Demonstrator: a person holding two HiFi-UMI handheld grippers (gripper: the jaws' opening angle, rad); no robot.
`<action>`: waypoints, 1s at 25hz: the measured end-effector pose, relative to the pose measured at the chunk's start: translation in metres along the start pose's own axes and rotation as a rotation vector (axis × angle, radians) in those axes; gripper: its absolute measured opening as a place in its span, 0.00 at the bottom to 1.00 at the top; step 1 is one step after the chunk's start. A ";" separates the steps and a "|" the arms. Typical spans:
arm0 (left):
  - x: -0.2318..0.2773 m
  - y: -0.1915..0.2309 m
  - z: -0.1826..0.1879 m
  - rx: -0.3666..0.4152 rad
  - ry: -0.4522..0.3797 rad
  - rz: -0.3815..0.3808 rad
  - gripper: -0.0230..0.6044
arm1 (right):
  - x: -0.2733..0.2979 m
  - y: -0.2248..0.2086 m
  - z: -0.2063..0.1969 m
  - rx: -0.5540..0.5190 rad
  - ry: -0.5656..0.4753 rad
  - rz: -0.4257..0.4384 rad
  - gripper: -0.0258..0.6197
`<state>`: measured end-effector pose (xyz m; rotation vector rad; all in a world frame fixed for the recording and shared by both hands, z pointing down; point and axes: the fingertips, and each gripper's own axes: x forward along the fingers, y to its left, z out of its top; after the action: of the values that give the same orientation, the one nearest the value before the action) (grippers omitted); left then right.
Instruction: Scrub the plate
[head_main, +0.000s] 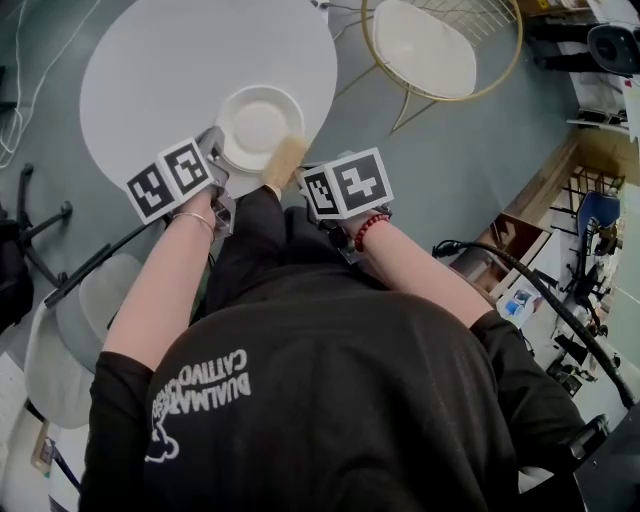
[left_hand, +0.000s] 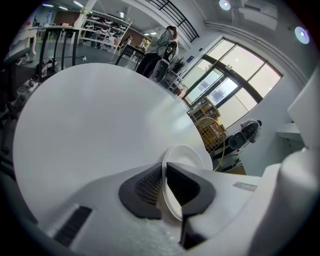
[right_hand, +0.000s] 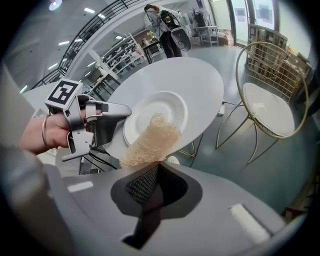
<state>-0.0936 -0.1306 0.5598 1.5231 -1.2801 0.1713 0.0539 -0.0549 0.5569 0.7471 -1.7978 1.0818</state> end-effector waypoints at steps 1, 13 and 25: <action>0.000 0.001 0.000 -0.001 0.001 -0.001 0.09 | -0.001 -0.006 -0.003 0.008 0.003 -0.013 0.05; -0.001 0.003 0.003 -0.053 -0.008 0.001 0.09 | -0.026 -0.063 0.003 0.153 -0.103 -0.107 0.05; -0.003 -0.003 0.002 -0.158 -0.041 -0.053 0.19 | -0.057 -0.065 0.038 0.164 -0.300 -0.040 0.05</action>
<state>-0.0931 -0.1311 0.5551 1.4299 -1.2539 0.0039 0.1173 -0.1144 0.5208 1.0885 -1.9482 1.1482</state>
